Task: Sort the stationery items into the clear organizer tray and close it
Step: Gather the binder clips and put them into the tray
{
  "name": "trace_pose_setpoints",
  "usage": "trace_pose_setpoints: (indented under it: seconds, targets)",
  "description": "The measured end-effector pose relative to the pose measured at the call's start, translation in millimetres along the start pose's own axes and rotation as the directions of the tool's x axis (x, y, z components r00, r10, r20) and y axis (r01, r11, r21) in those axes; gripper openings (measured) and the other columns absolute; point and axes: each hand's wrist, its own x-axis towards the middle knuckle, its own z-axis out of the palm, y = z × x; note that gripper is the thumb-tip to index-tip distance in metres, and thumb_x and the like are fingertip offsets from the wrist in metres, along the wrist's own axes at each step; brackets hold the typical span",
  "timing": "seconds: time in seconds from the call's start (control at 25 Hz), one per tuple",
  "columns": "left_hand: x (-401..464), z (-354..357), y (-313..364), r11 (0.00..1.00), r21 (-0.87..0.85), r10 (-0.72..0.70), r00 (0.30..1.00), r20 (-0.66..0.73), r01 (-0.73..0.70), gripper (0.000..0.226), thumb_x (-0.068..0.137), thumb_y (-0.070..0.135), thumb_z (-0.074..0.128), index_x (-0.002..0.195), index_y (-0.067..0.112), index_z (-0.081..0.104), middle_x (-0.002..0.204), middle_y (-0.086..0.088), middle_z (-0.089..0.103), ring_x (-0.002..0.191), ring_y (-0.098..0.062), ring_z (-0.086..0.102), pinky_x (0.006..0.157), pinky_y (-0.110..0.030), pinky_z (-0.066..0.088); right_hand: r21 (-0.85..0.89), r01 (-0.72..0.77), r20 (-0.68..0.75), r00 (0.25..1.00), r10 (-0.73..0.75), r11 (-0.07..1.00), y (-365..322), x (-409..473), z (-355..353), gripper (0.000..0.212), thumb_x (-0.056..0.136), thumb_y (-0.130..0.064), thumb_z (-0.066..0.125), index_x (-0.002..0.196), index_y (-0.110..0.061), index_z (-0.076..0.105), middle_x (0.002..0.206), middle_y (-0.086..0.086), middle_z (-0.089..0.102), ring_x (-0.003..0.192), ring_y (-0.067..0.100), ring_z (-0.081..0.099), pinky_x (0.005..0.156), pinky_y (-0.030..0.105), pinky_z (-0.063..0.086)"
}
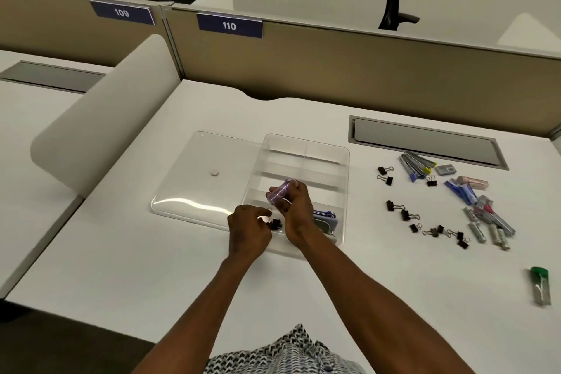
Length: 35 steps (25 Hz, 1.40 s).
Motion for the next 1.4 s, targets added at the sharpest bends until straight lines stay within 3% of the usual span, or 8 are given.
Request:
trace_pose_setpoints:
  seconds: [0.2,0.32,0.48,0.6,0.68,0.88,1.04,1.4]
  targets:
    - [10,-9,-1,0.989,-0.143,0.027,0.997,-0.075,-0.037,0.023,0.082,0.011,0.065,0.101,0.019,0.075,0.103,0.003,0.072,0.105,-0.015,0.061,0.090,-0.020,0.043,-0.176,0.121,-0.070,0.988,-0.135,0.977,-15,9,1,0.014,0.099,-0.029,0.057,0.110,-0.021,0.061,0.104,0.012,0.070,0.087,0.024,0.071,0.066,0.031,0.056]
    - [23,-10,2,0.984,-0.139,0.098,0.991,-0.088,-0.110,0.029,0.085,0.017,0.065,0.113,0.020,0.069,0.111,0.004,0.070,0.111,-0.015,0.057,0.092,-0.018,0.040,-0.411,0.261,-0.022,0.955,-0.296,0.873,-25,20,-1,0.018,0.094,-0.033,0.064,0.111,-0.026,0.065,0.101,0.004,0.073,0.089,0.019,0.073,0.074,0.035,0.059]
    - [45,-6,8,0.971,-0.062,0.230,0.973,-0.033,-0.232,0.036,0.088,0.022,0.065,0.123,0.016,0.065,0.121,-0.003,0.067,0.119,-0.020,0.054,0.101,-0.033,0.048,-0.751,0.414,0.139,0.861,-0.489,0.515,-35,32,-4,0.019,0.095,-0.041,0.061,0.109,-0.029,0.067,0.090,-0.011,0.072,0.079,0.000,0.068,0.075,0.026,0.052]
    - [54,4,5,0.961,-0.003,0.276,0.958,0.073,-0.277,0.042,0.090,0.028,0.063,0.130,0.016,0.060,0.129,-0.004,0.064,0.123,-0.021,0.053,0.107,-0.033,0.042,-0.879,0.449,0.338,0.824,-0.455,0.162,-36,38,-8,0.031,0.099,-0.041,0.055,0.121,-0.022,0.066,0.100,0.000,0.073,0.088,0.015,0.068,0.081,0.035,0.054]
    - [55,10,-2,0.954,0.076,0.278,0.951,0.133,-0.289,0.044,0.091,0.031,0.061,0.133,0.018,0.058,0.131,-0.003,0.062,0.125,-0.021,0.052,0.111,-0.032,0.036,-0.893,0.450,0.411,0.800,-0.437,-0.017,-34,39,-10,0.028,0.098,-0.031,0.056,0.124,-0.023,0.061,0.105,-0.002,0.073,0.096,0.019,0.068,0.088,0.038,0.051]
    - [54,18,-9,0.921,0.199,0.294,0.933,0.210,-0.335,0.047,0.092,0.036,0.057,0.137,0.022,0.053,0.135,-0.001,0.061,0.127,-0.020,0.052,0.118,-0.036,0.025,-0.900,0.366,0.435,0.742,-0.510,-0.235,-29,39,-7,0.021,0.091,-0.030,0.057,0.112,-0.029,0.054,0.098,-0.009,0.074,0.100,0.020,0.063,0.089,0.039,0.037]
    - [56,19,-9,0.864,0.309,0.307,0.902,0.303,-0.397,0.053,0.092,0.040,0.052,0.143,0.027,0.045,0.144,-0.002,0.052,0.135,-0.022,0.043,0.122,-0.039,0.018,-0.920,0.242,0.375,0.771,-0.515,-0.308,-26,42,-9,0.018,0.086,-0.037,0.058,0.101,-0.026,0.060,0.092,-0.005,0.071,0.106,0.024,0.047,0.085,0.040,0.034]
    - [75,16,6,0.764,0.369,0.293,0.793,0.534,-0.530,0.077,0.085,0.048,0.062,0.151,0.023,0.031,0.159,-0.008,0.029,0.149,-0.031,0.017,0.124,-0.044,0.009,-0.812,0.149,0.405,0.840,-0.362,-0.564,-26,45,-16,0.029,0.091,-0.023,0.049,0.109,-0.009,0.067,0.133,0.012,0.050,0.127,0.033,0.039,0.096,0.046,0.035]
